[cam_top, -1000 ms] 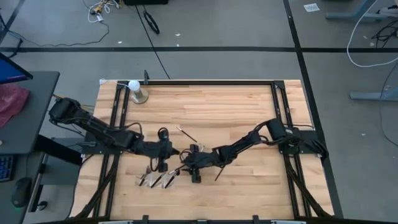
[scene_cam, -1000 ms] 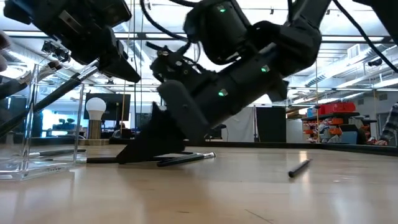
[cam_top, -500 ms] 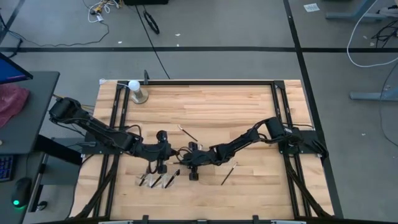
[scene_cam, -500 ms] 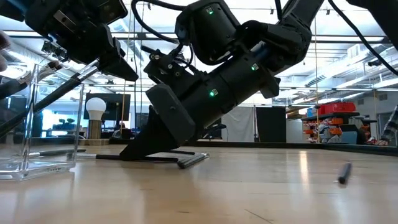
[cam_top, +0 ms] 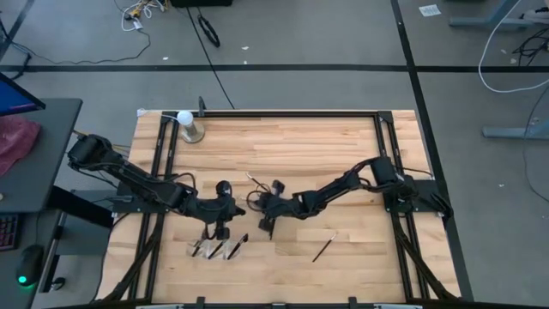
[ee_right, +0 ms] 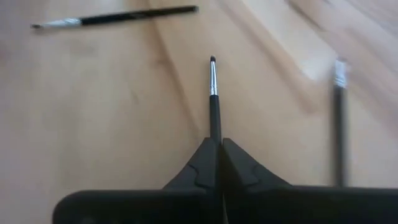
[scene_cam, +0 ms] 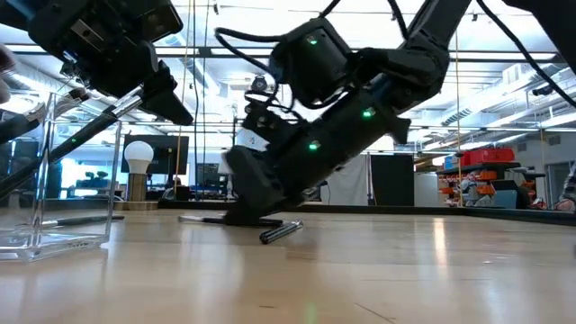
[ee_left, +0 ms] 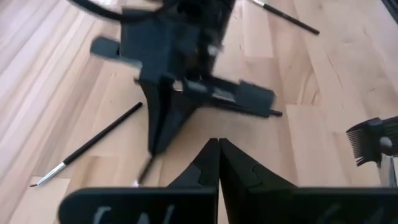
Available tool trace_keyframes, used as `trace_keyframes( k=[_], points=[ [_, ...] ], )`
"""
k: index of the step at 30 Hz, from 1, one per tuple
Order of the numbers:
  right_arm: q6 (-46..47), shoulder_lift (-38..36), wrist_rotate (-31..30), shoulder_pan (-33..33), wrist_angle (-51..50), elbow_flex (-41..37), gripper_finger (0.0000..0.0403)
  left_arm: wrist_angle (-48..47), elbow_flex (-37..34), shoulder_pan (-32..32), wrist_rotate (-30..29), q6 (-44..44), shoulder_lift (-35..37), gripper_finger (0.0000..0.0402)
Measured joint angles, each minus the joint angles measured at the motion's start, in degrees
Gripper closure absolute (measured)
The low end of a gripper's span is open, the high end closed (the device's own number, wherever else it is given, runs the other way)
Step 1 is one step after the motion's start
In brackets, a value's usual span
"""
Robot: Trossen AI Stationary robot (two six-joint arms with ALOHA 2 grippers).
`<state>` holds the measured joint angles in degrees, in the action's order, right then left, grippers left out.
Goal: Put items in baskets/containers
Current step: Put the black eyeshadow brush into the transparent organizer
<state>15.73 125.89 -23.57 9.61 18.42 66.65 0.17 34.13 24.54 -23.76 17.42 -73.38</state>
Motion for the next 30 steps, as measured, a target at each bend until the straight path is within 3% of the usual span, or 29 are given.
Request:
trace_keyframes(
  k=[17, 23, 30],
  points=[
    [5.7, -18.2, -3.3, 0.3, -1.0, -20.9, 0.0400, 0.6, 0.0, 2.7, -5.1, 2.3, 0.0, 0.0397],
    [15.2, -20.3, -7.4, 1.4, 2.3, -29.8, 0.0400, 0.5, 0.0, 2.7, -5.1, 2.5, 0.0, 0.0397],
    [17.1, -24.2, -13.8, 7.0, 7.8, -35.4, 0.0400, 0.5, 0.0, 2.7, -4.9, 2.1, -0.1, 0.0397]
  ],
)
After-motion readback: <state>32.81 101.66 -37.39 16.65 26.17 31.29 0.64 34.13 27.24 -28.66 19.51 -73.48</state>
